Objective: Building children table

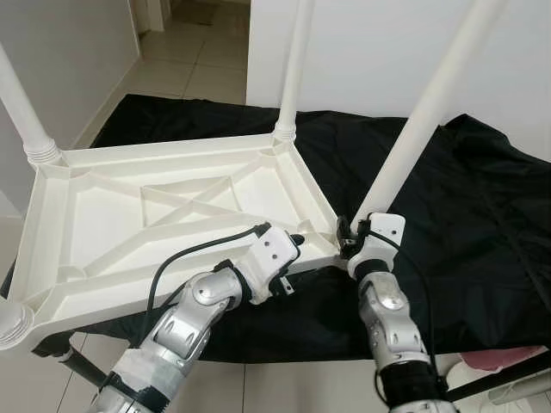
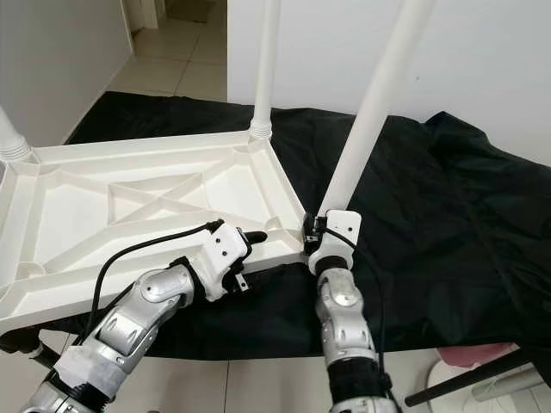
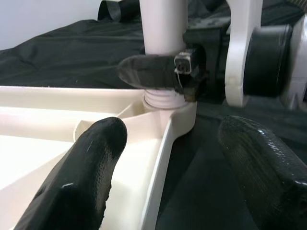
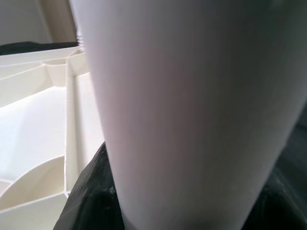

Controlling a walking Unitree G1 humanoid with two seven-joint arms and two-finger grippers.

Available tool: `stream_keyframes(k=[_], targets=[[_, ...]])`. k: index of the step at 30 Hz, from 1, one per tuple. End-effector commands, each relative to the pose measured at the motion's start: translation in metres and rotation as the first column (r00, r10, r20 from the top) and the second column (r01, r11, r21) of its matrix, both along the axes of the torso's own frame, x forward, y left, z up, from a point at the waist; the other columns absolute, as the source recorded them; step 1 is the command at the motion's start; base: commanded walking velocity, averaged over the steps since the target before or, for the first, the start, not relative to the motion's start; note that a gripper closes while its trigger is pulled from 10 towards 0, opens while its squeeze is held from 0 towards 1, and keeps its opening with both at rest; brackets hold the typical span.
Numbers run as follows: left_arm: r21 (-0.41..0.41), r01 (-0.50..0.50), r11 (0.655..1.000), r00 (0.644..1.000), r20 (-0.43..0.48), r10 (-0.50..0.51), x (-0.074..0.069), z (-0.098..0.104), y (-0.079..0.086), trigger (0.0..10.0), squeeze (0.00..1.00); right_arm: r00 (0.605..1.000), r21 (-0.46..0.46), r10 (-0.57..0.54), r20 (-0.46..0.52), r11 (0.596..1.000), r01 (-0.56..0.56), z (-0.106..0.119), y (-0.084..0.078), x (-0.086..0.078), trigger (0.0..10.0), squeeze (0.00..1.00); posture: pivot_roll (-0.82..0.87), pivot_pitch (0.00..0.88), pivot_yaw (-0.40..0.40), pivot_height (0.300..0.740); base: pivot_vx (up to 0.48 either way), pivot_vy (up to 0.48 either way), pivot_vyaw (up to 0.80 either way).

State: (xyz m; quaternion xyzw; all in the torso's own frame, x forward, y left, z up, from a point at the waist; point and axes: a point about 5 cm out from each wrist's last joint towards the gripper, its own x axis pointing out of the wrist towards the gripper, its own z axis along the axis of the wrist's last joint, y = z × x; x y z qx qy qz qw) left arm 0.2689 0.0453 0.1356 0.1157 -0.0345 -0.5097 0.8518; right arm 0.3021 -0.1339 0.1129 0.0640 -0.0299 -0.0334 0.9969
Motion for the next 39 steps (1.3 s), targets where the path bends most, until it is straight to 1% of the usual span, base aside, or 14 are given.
stream_keyframes(k=[1, 4, 8, 9, 10, 17, 20, 23, 24, 25, 28, 32, 37, 39], targets=[[0.018, 0.085, 0.996, 0.996, -0.025, -0.084, -0.006, -0.003, -0.003, 10.0, 0.0, 0.999, 0.051, 0.018, -0.05, 0.999, -0.015, -0.009, 0.005, -0.003, 10.0, 0.0, 0.01, 0.0, -0.102, 0.74, 0.0, 0.0, 0.0], [0.021, 0.086, 0.996, 0.996, -0.026, -0.086, -0.006, -0.003, -0.003, 10.0, 0.0, 0.999, 0.055, 0.037, -0.038, 0.998, -0.035, -0.005, 0.007, -0.004, 10.0, 0.0, 0.01, 0.0, -0.103, 0.74, 0.0, 0.0, 0.0], [0.019, 0.079, 0.997, 0.997, -0.024, -0.079, -0.004, -0.001, -0.002, 10.0, 0.0, 0.999, 0.03, 0.014, -0.036, 0.999, -0.013, -0.004, 0.002, -0.005, 10.0, 0.0, 0.01, 0.0, -0.1, 0.74, 0.0, 0.0, 0.0], [0.018, 0.078, 0.997, 0.997, -0.025, -0.078, -0.004, -0.001, -0.002, 10.0, 0.0, 0.999, 0.027, 0.002, -0.04, 1.0, -0.001, -0.003, 0.001, -0.006, 10.0, 0.53, 0.01, 0.0, -0.1, 0.74, 0.0, 0.0, 0.0], [0.018, 0.077, 0.997, 0.997, -0.026, -0.076, -0.004, -0.001, -0.001, 10.0, 0.0, 0.999, 0.03, 0.001, -0.037, 1.0, 0.0, -0.002, 0.0, -0.006, 10.0, 1.0, 0.01, 0.0, -0.099, 0.74, 0.0, 0.0, 0.0], [0.023, 0.068, 0.997, 0.997, -0.022, -0.067, -0.004, 0.001, 0.002, 10.0, 0.0, 0.999, 0.058, 0.031, 0.024, 0.998, -0.032, 0.006, -0.013, -0.006, 10.0, 1.0, 0.02, 0.0, -0.102, 0.74, 0.0, 0.0, 0.0], [0.022, 0.067, 0.998, 0.998, -0.022, -0.067, -0.004, 0.001, 0.002, 10.0, 0.0, 0.995, 0.048, 0.098, 0.019, 0.994, -0.099, 0.003, -0.016, -0.008, 10.0, 1.0, 0.01, 0.0, -0.102, 0.74, 0.0, 0.0, 0.0], [0.022, 0.067, 0.997, 0.998, -0.022, -0.067, -0.004, 0.001, 0.002, 10.0, 0.0, 0.994, 0.042, 0.112, 0.018, 0.993, -0.113, 0.003, -0.016, -0.008, 10.0, 1.0, 0.01, 0.0, -0.102, 0.74, 0.0, 0.0, 0.0], [0.022, 0.069, 0.997, 0.997, -0.023, -0.068, -0.005, 0.001, 0.002, 10.0, 0.0, 0.992, 0.024, 0.127, 0.012, 0.992, -0.128, 0.001, -0.02, -0.009, 10.0, 1.0, 0.01, 0.0, -0.103, 0.74, 0.0, 0.0, 0.0], [0.022, 0.071, 0.997, 0.997, -0.024, -0.07, -0.006, 0.001, 0.003, 10.0, 0.0, 0.989, 0.014, 0.145, 0.01, 0.989, -0.145, -0.001, -0.025, -0.011, 10.0, 0.0, 0.01, 0.0, -0.104, 0.74, 0.0, 0.0, 0.0], [0.021, 0.075, 0.997, 0.997, -0.027, -0.074, -0.008, 0.0, 0.003, 10.0, 0.0, 0.98, -0.019, 0.2, 0.012, 0.98, -0.2, -0.005, -0.033, -0.015, 10.0, 0.0, 0.01, 0.0, -0.102, 0.74, 0.0, 0.0, 0.0], [0.017, 0.078, 0.997, 0.997, -0.032, -0.077, -0.01, 0.0, 0.002, 10.0, 0.0, 0.959, -0.061, 0.283, 0.019, 0.958, -0.281, -0.006, -0.035, -0.017, 10.0, 0.0, 0.0, 0.0, -0.101, 0.74, 0.0, 0.0, 0.0], [0.015, 0.082, 0.997, 0.996, -0.035, -0.081, -0.01, 0.0, 0.001, 10.0, 0.0, 0.938, -0.078, 0.345, 0.023, 0.936, -0.342, -0.005, -0.038, -0.017, 10.0, 0.0, 0.0, 0.0, -0.1, 0.74, 0.0, 0.0, 0.0], [0.013, 0.086, 0.996, 0.996, -0.039, -0.086, -0.01, 0.0, 0.001, 10.0, 0.0, 0.918, -0.107, 0.395, 0.024, 0.915, -0.39, -0.003, -0.041, -0.015, 10.0, 0.0, 0.0, 0.0, -0.099, 0.74, 0.0, 0.0, 0.0]])
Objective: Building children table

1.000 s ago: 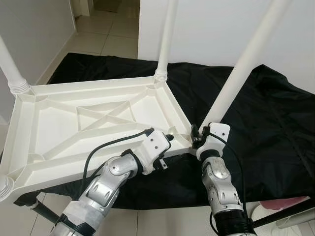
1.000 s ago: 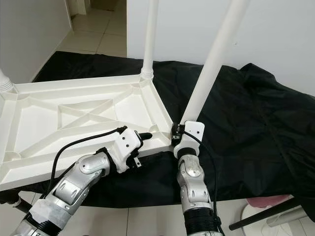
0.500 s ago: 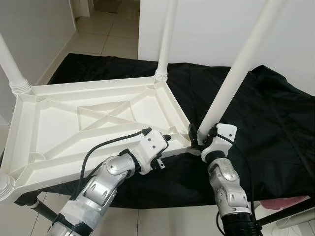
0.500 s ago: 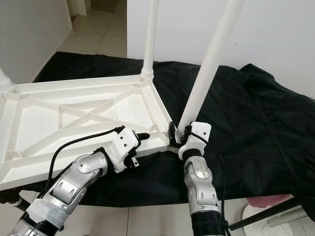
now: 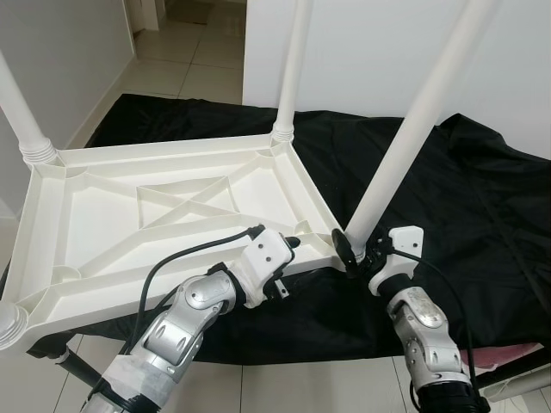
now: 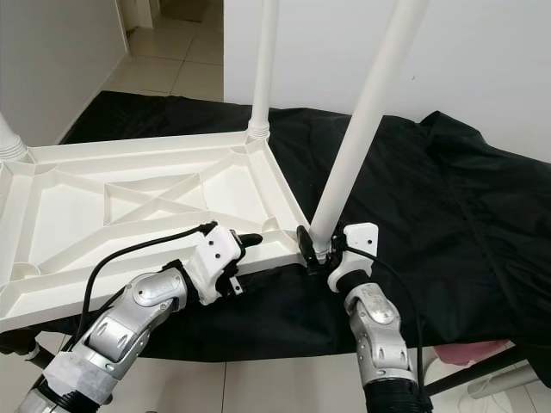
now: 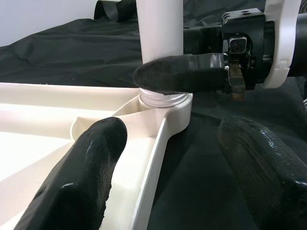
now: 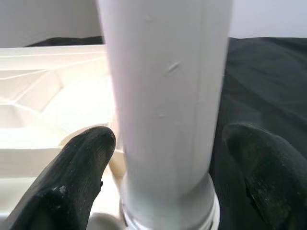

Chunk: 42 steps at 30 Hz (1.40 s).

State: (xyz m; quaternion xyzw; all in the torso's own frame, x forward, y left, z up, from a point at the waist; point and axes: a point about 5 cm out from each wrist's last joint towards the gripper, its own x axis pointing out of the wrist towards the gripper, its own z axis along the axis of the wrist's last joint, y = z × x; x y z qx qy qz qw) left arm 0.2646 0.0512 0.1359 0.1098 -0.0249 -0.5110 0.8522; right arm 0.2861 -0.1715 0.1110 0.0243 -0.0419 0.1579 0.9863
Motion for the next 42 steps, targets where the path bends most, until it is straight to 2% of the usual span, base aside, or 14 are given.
stream_keyframes(k=[1, 6, 10, 14, 15, 16, 17, 18, 19, 27, 28, 29, 37, 42], targets=[[0.014, 0.087, 0.996, 0.996, -0.018, -0.087, -0.006, -0.001, -0.005, 10.0, 0.0, 0.998, -0.016, 0.066, 0.002, 0.998, -0.066, 0.0, -0.005, 0.002, 10.0, 0.0, 0.0, 0.0, -0.099, 0.74, 0.0, 0.0, 0.0], [0.015, 0.092, 0.996, 0.996, -0.022, -0.092, -0.007, -0.001, -0.006, 10.0, 0.0, 0.989, -0.066, 0.145, 0.012, 0.987, -0.144, 0.003, -0.008, 0.006, 10.0, 0.0, -0.01, 0.0, -0.097, 0.74, 0.0, 0.0, 0.0], [0.015, 0.11, 0.994, 0.993, -0.036, -0.109, -0.008, -0.001, -0.006, 10.0, 0.0, 0.965, -0.108, 0.261, 0.002, 0.96, -0.26, 0.008, -0.009, 0.017, 10.0, 0.0, 0.0, 0.0, -0.098, 0.74, 0.0, 0.0, 0.0], [0.02, 0.124, 0.992, 0.991, -0.046, -0.123, -0.01, -0.001, -0.006, 10.0, 0.0, 0.951, -0.146, 0.31, -0.022, 0.94, -0.309, 0.007, -0.01, 0.026, 10.0, 0.0, 0.0, 0.0, -0.099, 0.74, 0.0, 0.0, 0.0], [0.021, 0.126, 0.992, 0.991, -0.048, -0.125, -0.01, -0.001, -0.006, 10.0, 0.0, 0.947, -0.152, 0.319, -0.029, 0.935, -0.319, 0.007, -0.01, 0.028, 2.4, 0.0, 0.0, 0.0, -0.101, 0.74, 0.0, 0.0, 0.0], [0.021, 0.126, 0.992, 0.991, -0.048, -0.125, -0.01, -0.001, -0.006, 10.0, 0.0, 0.947, -0.152, 0.319, -0.029, 0.935, -0.319, 0.007, -0.01, 0.028, 2.4, 0.0, 0.0, 0.0, -0.101, 0.74, 0.0, 0.0, 0.0], [0.021, 0.126, 0.992, 0.991, -0.05, -0.125, -0.01, -0.001, -0.006, 10.0, 0.0, 0.946, -0.156, 0.323, -0.034, 0.933, -0.324, 0.006, -0.01, 0.03, 0.8, 0.0, 0.01, 0.0, -0.103, 0.74, 0.0, 0.0, 0.0], [0.021, 0.126, 0.992, 0.991, -0.05, -0.125, -0.01, -0.001, -0.006, 10.0, 0.0, 0.946, -0.156, 0.323, -0.034, 0.933, -0.324, 0.006, -0.01, 0.03, 0.8, 0.0, 0.01, 0.0, -0.103, 0.74, 0.0, 0.0, 0.0], [0.022, 0.125, 0.992, 0.991, -0.051, -0.123, -0.01, -0.001, -0.006, 10.0, 0.0, 0.944, -0.163, 0.328, -0.039, 0.93, -0.33, 0.005, -0.01, 0.031, 0.0, 0.0, 0.01, 0.0, -0.106, 0.74, 0.0, 0.0, 0.0], [0.026, 0.12, 0.992, 0.991, -0.06, -0.118, -0.012, -0.002, -0.003, 10.0, 0.0, 0.934, -0.157, 0.353, -0.062, 0.921, -0.358, -0.001, -0.011, 0.032, 0.0, 0.0, 0.02, 0.0, -0.104, 0.74, 0.0, 0.0, 0.0], [0.026, 0.119, 0.992, 0.991, -0.06, -0.118, -0.012, -0.002, -0.003, 10.0, 0.0, 0.933, -0.156, 0.355, -0.062, 0.92, -0.361, -0.002, -0.012, 0.032, 3.8, 0.0, 0.02, 0.0, -0.104, 0.74, 0.0, 0.0, 0.0], [0.028, 0.121, 0.992, 0.991, -0.061, -0.119, -0.012, -0.002, -0.003, 10.0, 0.0, 0.934, -0.153, 0.353, -0.063, 0.921, -0.359, -0.003, -0.012, 0.032, 10.0, 0.0, 0.02, 0.0, -0.1, 0.74, 0.0, 0.0, 0.0], [0.032, 0.127, 0.991, 0.99, -0.063, -0.125, -0.011, -0.002, -0.004, 10.0, 0.0, 0.952, -0.122, 0.301, -0.048, 0.944, -0.305, -0.003, -0.016, 0.032, 10.0, 0.0, 0.01, 0.0, -0.094, 0.74, 0.0, 0.0, 0.0], [0.037, 0.13, 0.991, 0.99, -0.062, -0.127, -0.011, -0.002, -0.003, 10.0, 0.0, 0.988, -0.097, 0.149, -0.04, 0.984, -0.152, -0.004, -0.015, 0.033, 10.0, 0.0, 0.01, 0.0, -0.089, 0.74, 0.0, 0.0, 0.0]])
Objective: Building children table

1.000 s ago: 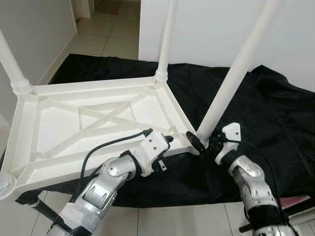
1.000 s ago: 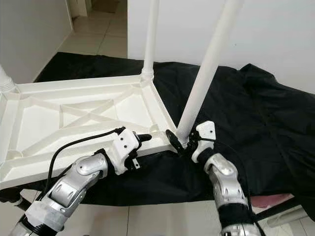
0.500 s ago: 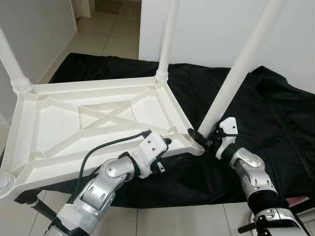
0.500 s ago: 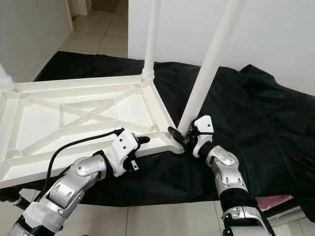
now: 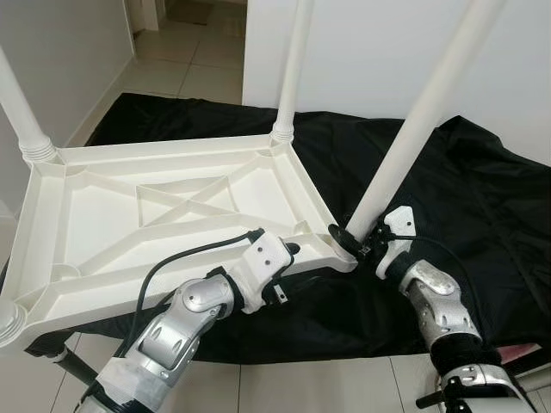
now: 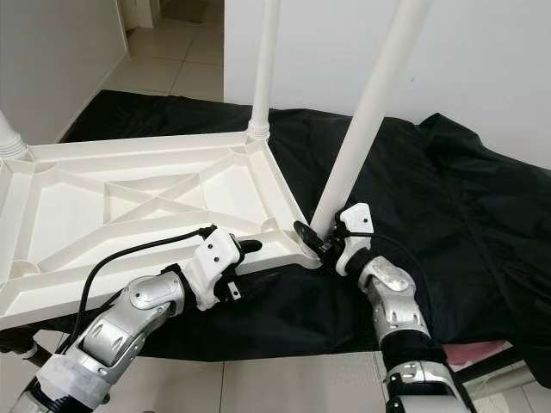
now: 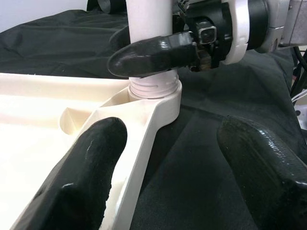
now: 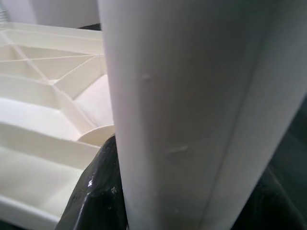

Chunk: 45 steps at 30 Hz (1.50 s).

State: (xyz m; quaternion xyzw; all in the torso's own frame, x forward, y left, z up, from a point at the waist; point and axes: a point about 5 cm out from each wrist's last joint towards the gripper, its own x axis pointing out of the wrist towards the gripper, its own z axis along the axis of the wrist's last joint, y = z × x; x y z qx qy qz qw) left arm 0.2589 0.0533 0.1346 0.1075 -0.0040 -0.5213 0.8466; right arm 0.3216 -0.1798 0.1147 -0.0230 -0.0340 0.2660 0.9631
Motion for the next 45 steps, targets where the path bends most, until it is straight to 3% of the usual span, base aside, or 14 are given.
stream_keyframes(k=[1, 12, 20, 25, 31, 32, 40, 42, 43, 45], targets=[[0.019, 0.11, 0.994, 0.994, -0.022, -0.11, -0.005, 0.0, -0.005, 10.0, 0.0, 0.996, 0.008, -0.083, -0.034, 0.997, 0.083, -0.007, -0.005, -0.003, 10.0, 0.0, 0.01, 0.0, -0.089, 0.74, 0.0, 0.0, 0.0], [0.017, 0.117, 0.993, 0.993, -0.029, -0.116, -0.006, -0.002, -0.006, 10.0, 0.0, 0.94, 0.094, -0.332, -0.073, 0.936, 0.338, -0.01, 0.007, -0.014, 10.0, 0.0, 0.0, 0.0, -0.087, 0.74, 0.0, 0.0, 0.0], [0.013, 0.113, 0.994, 0.993, -0.032, -0.112, -0.005, -0.002, -0.006, 10.0, 0.0, 0.798, 0.142, -0.586, -0.14, 0.786, 0.602, -0.013, 0.024, -0.031, 10.0, 0.0, 0.0, 0.0, -0.093, 0.74, 0.0, 0.0, 0.0], [0.006, 0.113, 0.994, 0.993, -0.033, -0.113, -0.005, -0.001, -0.007, 10.0, 0.0, 0.778, 0.142, -0.601, -0.182, 0.767, 0.626, -0.014, 0.038, -0.038, 10.0, 0.0, 0.0, 0.0, -0.088, 0.74, 0.0, 0.0, 0.0], [0.009, 0.117, 0.993, 0.993, -0.035, -0.117, -0.003, -0.002, -0.007, 10.0, 0.0, 0.77, 0.13, -0.617, -0.162, 0.76, 0.637, -0.009, 0.032, -0.039, 10.0, 0.0, -0.01, 0.0, -0.08, 0.74, 0.0, 0.0, 0.0], [0.009, 0.117, 0.993, 0.993, -0.034, -0.117, -0.003, -0.002, -0.007, 10.0, 0.0, 0.767, 0.127, -0.621, -0.16, 0.758, 0.64, -0.009, 0.032, -0.04, 10.0, 1.0, -0.01, 0.0, -0.08, 0.74, 0.0, 0.0, 0.0], [0.005, 0.11, 0.994, 0.994, -0.029, -0.109, 0.0, -0.001, -0.007, 10.0, 0.0, 0.787, 0.157, -0.602, -0.139, 0.771, 0.617, -0.003, 0.033, -0.041, 10.0, 1.0, -0.01, 0.0, -0.086, 0.74, 0.0, 0.0, 0.0], [0.004, 0.105, 0.994, 0.994, -0.029, -0.105, 0.0, -0.001, -0.006, 10.0, 0.0, 0.804, 0.17, -0.582, -0.124, 0.786, 0.595, 0.001, 0.031, -0.04, 10.0, 1.0, -0.01, 0.0, -0.088, 0.74, 0.0, 0.0, 0.0], [0.002, 0.101, 0.995, 0.994, -0.031, -0.101, -0.001, -0.002, -0.006, 10.0, 0.0, 0.83, 0.176, -0.543, -0.123, 0.812, 0.557, 0.001, 0.031, -0.039, 10.0, 1.0, -0.01, 0.0, -0.09, 0.74, 0.0, 0.0, 0.0], [0.001, 0.101, 0.995, 0.994, -0.031, -0.101, -0.001, -0.002, -0.006, 10.0, 0.0, 0.836, 0.177, -0.534, -0.125, 0.817, 0.548, 0.001, 0.031, -0.039, 10.0, 1.0, -0.01, 0.0, -0.09, 0.74, 0.0, 0.0, 0.0]])
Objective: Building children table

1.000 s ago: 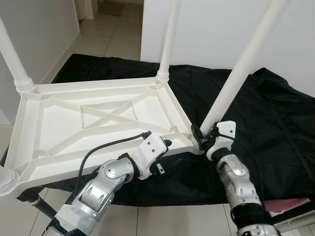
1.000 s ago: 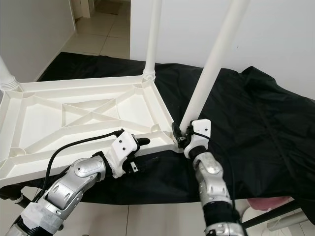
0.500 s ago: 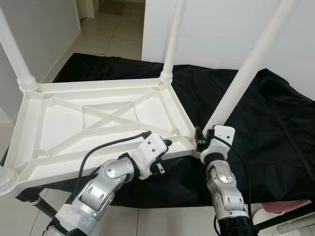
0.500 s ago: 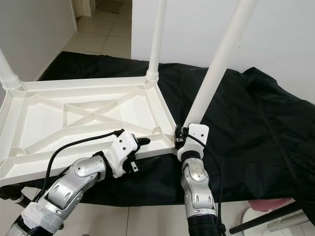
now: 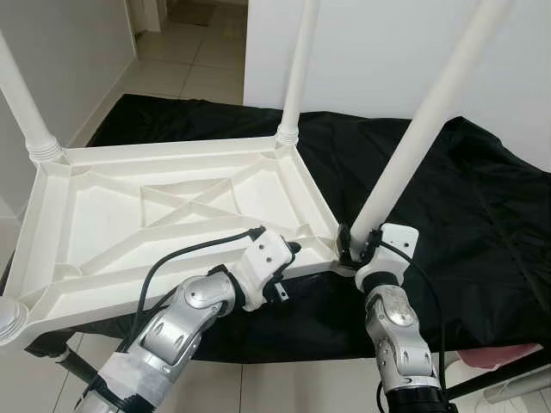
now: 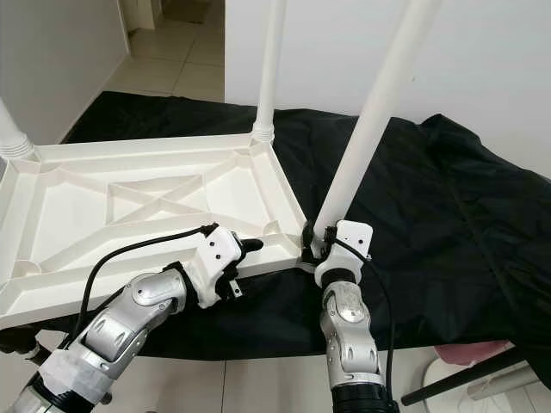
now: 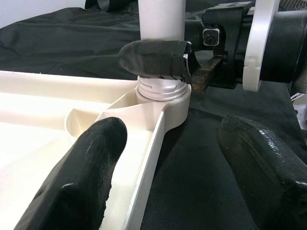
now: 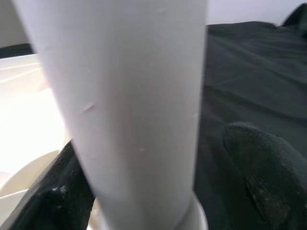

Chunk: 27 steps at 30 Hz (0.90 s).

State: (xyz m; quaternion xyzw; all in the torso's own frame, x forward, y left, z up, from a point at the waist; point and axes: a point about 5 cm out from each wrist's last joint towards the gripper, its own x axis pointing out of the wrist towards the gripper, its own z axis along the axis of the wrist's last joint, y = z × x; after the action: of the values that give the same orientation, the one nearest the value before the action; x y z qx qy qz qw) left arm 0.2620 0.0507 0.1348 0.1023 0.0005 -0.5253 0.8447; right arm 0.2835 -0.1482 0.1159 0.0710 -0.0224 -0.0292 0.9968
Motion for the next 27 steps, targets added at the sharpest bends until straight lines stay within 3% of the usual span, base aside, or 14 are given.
stream_keyframes(k=[1, 2, 3, 12, 17, 26, 27], targets=[[0.004, 0.092, 0.996, 0.996, -0.018, -0.092, -0.004, -0.002, -0.004, 10.0, 0.0, 1.0, -0.001, 0.023, 0.002, 1.0, -0.023, 0.001, -0.002, -0.001, 10.0, 0.15, -0.01, 0.0, -0.089, 0.74, 0.0, 0.0, 0.0], [0.004, 0.092, 0.996, 0.996, -0.018, -0.092, -0.004, -0.002, -0.004, 10.0, 0.0, 1.0, -0.001, 0.023, 0.002, 1.0, -0.023, 0.001, -0.002, -0.001, 10.0, 0.15, -0.01, 0.0, -0.089, 0.74, 0.0, 0.0, 0.0], [0.005, 0.091, 0.996, 0.996, -0.017, -0.091, -0.004, -0.002, -0.003, 10.0, 0.0, 0.999, -0.007, 0.042, 0.01, 0.999, -0.042, 0.001, -0.004, 0.0, 10.0, 0.0, -0.01, 0.0, -0.089, 0.74, 0.0, 0.0, 0.0], [-0.001, 0.083, 0.997, 0.996, -0.012, -0.083, -0.003, -0.002, -0.003, 10.0, 0.0, 0.961, -0.09, 0.273, 0.04, 0.959, -0.268, 0.003, -0.013, 0.007, 10.0, 0.0, -0.01, 0.0, -0.087, 0.74, 0.0, 0.0, 0.0], [0.004, 0.078, 0.997, 0.997, -0.001, -0.078, -0.001, -0.001, -0.002, 10.0, 0.0, 0.893, -0.128, 0.448, 0.034, 0.888, -0.441, 0.003, -0.016, 0.011, 10.0, 0.0, 0.0, 0.0, -0.084, 0.74, 0.0, 0.0, 0.0], [0.012, 0.075, 0.997, 0.997, 0.013, -0.075, 0.001, 0.0, 0.0, 10.0, 0.0, 0.836, -0.185, 0.549, 0.001, 0.822, -0.539, 0.0, -0.015, 0.015, 10.0, 0.0, 0.02, 0.0, -0.081, 0.74, 0.0, 0.0, 0.0], [0.013, 0.075, 0.997, 0.997, 0.016, -0.075, 0.002, 0.001, 0.0, 10.0, 0.0, 0.812, -0.201, 0.583, -0.016, 0.794, -0.574, -0.002, -0.016, 0.018, 10.0, 0.0, 0.02, 0.0, -0.077, 0.74, 0.0, 0.0, 0.0]])
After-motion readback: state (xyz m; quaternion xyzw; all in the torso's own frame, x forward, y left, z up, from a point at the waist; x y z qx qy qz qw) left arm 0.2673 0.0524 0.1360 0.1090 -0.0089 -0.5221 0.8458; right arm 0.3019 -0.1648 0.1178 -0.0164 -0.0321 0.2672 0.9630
